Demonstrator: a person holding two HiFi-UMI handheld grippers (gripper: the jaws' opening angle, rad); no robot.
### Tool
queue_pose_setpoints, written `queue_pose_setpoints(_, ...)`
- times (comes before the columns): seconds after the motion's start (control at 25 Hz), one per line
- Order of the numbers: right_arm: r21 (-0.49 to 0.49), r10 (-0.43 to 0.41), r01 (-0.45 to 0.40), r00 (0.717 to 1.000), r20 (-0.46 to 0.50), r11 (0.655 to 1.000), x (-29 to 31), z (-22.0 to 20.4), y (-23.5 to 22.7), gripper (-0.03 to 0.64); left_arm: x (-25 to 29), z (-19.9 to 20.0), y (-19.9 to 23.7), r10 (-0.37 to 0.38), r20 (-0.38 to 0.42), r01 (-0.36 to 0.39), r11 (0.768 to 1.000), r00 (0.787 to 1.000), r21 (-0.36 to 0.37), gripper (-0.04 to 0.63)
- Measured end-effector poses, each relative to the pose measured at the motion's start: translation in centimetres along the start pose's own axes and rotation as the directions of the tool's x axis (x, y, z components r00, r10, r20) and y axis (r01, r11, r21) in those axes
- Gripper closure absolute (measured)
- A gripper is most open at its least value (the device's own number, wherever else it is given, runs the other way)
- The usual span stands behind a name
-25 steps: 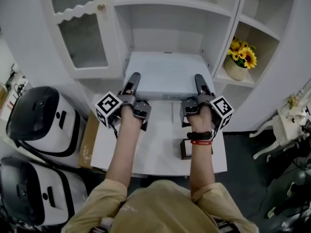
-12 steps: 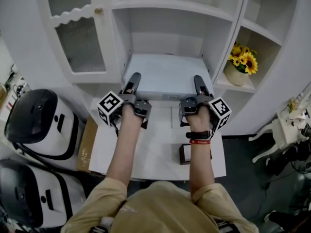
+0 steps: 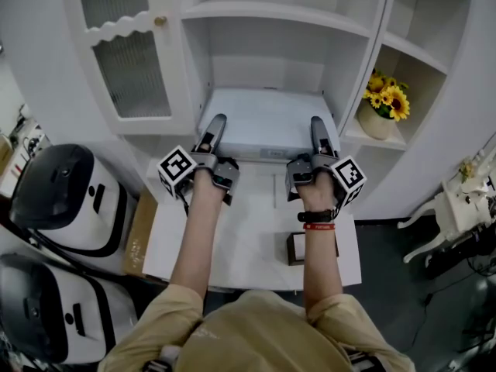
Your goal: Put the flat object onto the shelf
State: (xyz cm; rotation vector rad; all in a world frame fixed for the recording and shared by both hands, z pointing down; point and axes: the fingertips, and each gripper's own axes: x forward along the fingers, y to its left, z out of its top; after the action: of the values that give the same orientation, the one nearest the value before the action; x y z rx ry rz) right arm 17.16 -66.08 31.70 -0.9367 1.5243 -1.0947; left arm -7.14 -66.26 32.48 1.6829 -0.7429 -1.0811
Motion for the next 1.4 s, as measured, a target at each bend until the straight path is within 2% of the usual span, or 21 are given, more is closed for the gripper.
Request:
queue_pose_setpoints(0.12,-0.011,0.029,-0.029,1.0,-0.006,1.0,-0.6,0.0,0.0,0.143,-0.6,-0.3,-0.2,-0.015,-0.026,0.016,0.999,1.0,0.036,0.146)
queue_pose_setpoints(0.28,0.036,0.05,-0.048,0.998,-0.034,0.998,-1.5,-0.5,0.0,0.137,-1.2,-0.2,-0.5,-0.04,-0.034,0.042,0.997,0.999,0.06,0.13)
queue_pose_setpoints(0.52,-0.018,0.044,-0.045,0.998,-0.036,0.999,-3.2,-0.6,0.1,0.135,-3.1,0.1,-0.4,-0.026,-0.033,0.03,0.992,0.999,0.124,0.124)
queue_pose_setpoints(0.6,-0.053,0.038,-0.04,0.999,-0.033,0.998,-4.1,-0.6,0.3,0.137,-4.1,0.1,-0.5,-0.02,-0.031,0.025,0.987,0.999,0.159,0.125)
queue_pose_setpoints(0.8,-0.152,0.015,-0.018,1.0,-0.022,0.988,-6.5,-0.6,0.3,0.137,-6.3,-0.6,-1.3,-0.044,-0.05,0.051,0.985,0.998,0.164,0.126)
queue_pose_setpoints(0.92,-0.22,0.023,-0.025,1.0,-0.008,0.975,-8.1,-0.7,0.5,0.137,-7.9,-1.4,-1.3,-0.031,-0.069,0.045,0.975,0.997,0.217,0.127)
queue_pose_setpoints(1.08,-0.387,0.019,-0.015,1.0,0.005,0.922,-10.5,-1.1,1.2,0.138,-10.3,-2.1,-1.7,0.014,-0.073,0.011,0.944,0.997,0.33,0.129)
queue_pose_setpoints(1.24,-0.476,-0.006,0.002,1.0,-0.007,0.88,-12.4,-1.7,1.3,0.138,-12.0,-2.7,-1.8,0.077,-0.073,-0.035,0.888,0.994,0.458,0.13)
queue_pose_setpoints(1.32,-0.547,-0.035,0.019,0.999,-0.018,0.837,-13.1,-2.1,1.3,0.14,-12.7,-3.3,-2.2,0.092,-0.078,-0.041,0.869,0.993,0.494,0.13)
queue_pose_setpoints(1.4,-0.632,-0.063,0.033,0.998,-0.026,0.774,-13.8,-2.7,1.4,0.14,-13.0,-3.7,-2.6,0.096,-0.088,-0.035,0.847,0.991,0.53,0.13)
